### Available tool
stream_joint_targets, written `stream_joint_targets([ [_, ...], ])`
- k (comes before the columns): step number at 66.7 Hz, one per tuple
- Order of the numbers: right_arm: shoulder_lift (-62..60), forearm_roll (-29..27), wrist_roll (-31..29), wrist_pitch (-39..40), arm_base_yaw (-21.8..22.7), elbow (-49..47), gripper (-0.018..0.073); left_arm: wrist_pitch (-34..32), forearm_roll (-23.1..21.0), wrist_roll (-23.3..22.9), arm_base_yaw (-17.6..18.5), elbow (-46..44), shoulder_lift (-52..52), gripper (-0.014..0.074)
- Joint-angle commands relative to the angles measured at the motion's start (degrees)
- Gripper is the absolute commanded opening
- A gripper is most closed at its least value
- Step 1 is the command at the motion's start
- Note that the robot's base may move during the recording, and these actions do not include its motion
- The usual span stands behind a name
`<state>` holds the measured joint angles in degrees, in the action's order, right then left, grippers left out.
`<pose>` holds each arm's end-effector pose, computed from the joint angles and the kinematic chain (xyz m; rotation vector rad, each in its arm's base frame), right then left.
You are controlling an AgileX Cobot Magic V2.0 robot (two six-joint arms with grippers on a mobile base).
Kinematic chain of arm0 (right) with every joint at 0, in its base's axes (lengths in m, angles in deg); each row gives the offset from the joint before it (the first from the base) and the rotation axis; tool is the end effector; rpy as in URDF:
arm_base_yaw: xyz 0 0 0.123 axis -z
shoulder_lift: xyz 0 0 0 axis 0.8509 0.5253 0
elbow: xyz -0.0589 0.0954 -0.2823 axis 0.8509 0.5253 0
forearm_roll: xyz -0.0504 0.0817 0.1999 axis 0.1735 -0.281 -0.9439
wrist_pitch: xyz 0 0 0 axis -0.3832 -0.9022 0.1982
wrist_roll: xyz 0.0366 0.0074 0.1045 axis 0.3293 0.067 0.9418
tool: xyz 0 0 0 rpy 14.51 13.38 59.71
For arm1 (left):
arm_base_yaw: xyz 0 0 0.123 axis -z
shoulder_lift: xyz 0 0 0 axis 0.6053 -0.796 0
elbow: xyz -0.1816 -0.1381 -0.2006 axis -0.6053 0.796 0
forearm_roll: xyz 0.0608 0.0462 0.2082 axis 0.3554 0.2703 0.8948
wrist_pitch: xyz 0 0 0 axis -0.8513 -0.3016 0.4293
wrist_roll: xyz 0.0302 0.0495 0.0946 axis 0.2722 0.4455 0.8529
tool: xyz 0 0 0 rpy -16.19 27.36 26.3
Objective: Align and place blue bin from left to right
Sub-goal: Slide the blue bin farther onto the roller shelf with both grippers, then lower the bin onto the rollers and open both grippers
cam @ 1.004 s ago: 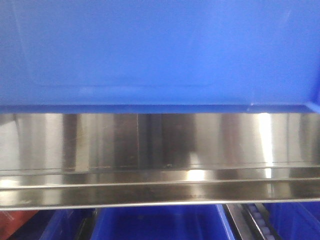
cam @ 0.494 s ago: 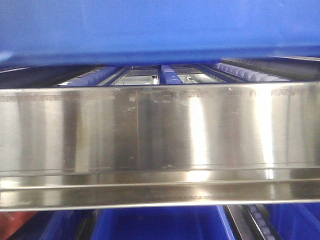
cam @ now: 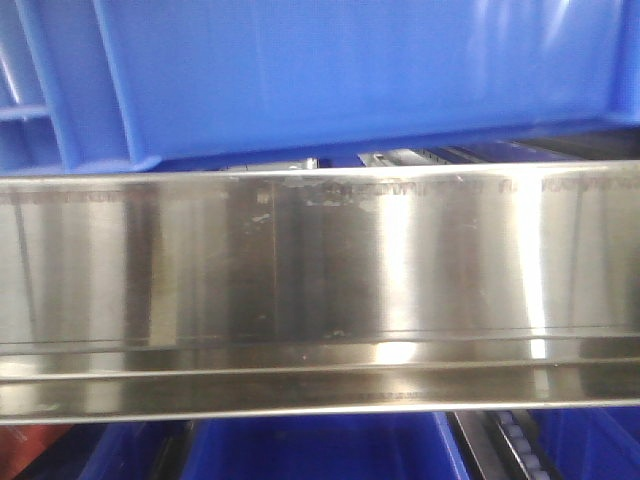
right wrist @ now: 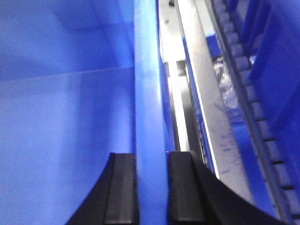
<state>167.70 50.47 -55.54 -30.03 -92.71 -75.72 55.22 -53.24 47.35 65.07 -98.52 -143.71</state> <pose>0.2860 0.1680 0.4366 -0.1769 2.3196 0.2421 0.3161 -0.1260 0.4357 -0.1516 2.3290 -0.0834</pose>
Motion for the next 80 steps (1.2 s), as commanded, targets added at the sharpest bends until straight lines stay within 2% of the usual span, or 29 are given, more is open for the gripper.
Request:
stream_joint_targets([
  [1,0.68,-2.57,0.33,5.96,-0.45,-1.33,-0.0078,-6.20,-2.73,0.33,0.02,-1.33,0.58,-0.0111],
  [22,2.67,-2.40,0.33,6.47,0.83,-1.33,-0.0078,-7.35,-5.79,0.46,-0.20,-1.33,-2.50,-0.0111],
  [53,3.31,-2.40,0.33,4.37,1.36,-1.33,-0.0074,-8.02,-5.55,0.46,-0.20,-1.33,-2.89,-0.0096],
  [59,3.31,-2.40,0.33,4.37,1.36,-1.33,-0.0055,-8.02,-5.55,0.46,-0.20,-1.33,-2.89,0.0015],
  [61,3.31,-2.40,0.33,4.32,1.36,-1.33,-0.0052,-8.02,-5.25,0.46,-0.20,-1.33,-2.89,0.0082],
  [65,3.31,-2.40,0.33,4.09,1.36,-1.33,0.0013,-8.02,-4.66,0.46,-0.20,-1.45,-2.89,0.0204],
  [71,3.20,-2.40,0.33,3.12,1.36,-1.33,0.0240,-8.02,-4.59,0.46,-0.20,-1.88,-2.89,0.0391],
  [76,3.20,-2.40,0.33,1.48,1.36,-1.75,0.0365,-7.75,-4.48,0.46,-0.20,-2.75,-2.89,0.0495],
  [80,3.10,-2.40,0.33,0.51,1.36,-2.14,0.0424,-7.30,-4.06,0.46,-0.20,-3.53,-2.89,0.0539],
])
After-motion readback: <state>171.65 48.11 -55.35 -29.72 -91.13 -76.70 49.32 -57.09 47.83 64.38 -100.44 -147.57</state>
